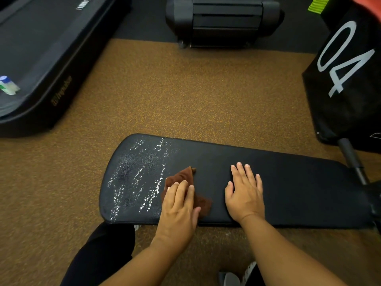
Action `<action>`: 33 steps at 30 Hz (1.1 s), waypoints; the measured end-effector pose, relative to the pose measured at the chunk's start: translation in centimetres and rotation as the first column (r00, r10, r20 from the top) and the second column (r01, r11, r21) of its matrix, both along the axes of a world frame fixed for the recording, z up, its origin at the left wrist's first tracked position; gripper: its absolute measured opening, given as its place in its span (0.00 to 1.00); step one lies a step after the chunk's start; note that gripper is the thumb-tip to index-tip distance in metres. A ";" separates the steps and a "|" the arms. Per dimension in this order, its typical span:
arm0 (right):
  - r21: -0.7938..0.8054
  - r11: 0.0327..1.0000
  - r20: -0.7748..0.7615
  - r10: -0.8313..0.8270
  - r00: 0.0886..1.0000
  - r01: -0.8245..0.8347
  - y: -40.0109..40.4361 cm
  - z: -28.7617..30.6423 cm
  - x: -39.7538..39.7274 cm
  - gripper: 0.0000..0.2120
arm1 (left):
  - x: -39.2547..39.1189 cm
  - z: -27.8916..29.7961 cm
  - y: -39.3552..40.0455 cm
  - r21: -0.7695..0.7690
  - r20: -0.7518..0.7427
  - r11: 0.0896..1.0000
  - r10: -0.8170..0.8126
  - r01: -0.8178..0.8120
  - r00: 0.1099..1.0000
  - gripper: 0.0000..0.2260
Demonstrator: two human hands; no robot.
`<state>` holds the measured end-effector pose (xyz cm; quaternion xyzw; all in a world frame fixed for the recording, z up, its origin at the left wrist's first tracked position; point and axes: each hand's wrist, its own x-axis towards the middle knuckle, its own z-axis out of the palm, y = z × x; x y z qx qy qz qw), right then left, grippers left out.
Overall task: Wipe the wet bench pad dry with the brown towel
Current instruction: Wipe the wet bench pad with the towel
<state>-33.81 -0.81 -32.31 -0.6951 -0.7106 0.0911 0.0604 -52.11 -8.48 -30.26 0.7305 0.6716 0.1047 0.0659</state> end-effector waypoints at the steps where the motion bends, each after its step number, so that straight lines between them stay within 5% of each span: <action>1: 0.001 1.000 0.001 0.001 1.000 -0.001 0.0 0.0 0.0 0.28 | 0.0 -0.1 -0.2 -0.008 -0.019 1.000 0.006 -0.006 1.000 0.28; 8: 0.014 1.000 0.000 0.002 1.000 -0.002 -0.1 0.0 0.0 0.31 | 0.4 -0.3 2.0 -0.257 -0.158 0.961 0.061 -0.101 0.985 0.39; 12: 0.011 1.000 -0.005 0.004 1.000 -0.004 0.0 0.1 0.0 0.31 | 0.1 0.0 4.4 -0.300 -0.189 0.950 0.028 -0.085 0.981 0.33; 17: 0.008 1.000 -0.002 -0.001 1.000 0.001 -0.1 0.1 -0.1 0.30 | -0.9 0.1 5.5 -0.272 -0.215 0.959 -0.144 0.083 0.966 0.24; 23: 0.003 1.000 0.004 -0.007 1.000 0.007 0.0 0.2 0.0 0.28 | 0.3 -0.7 0.8 -0.213 0.024 0.891 -0.405 0.401 0.914 0.18; 33: -0.003 1.000 -0.012 0.003 1.000 -0.003 0.0 0.3 0.1 0.25 | 0.2 -0.3 1.0 -0.280 -0.187 0.953 -0.174 0.117 0.967 0.27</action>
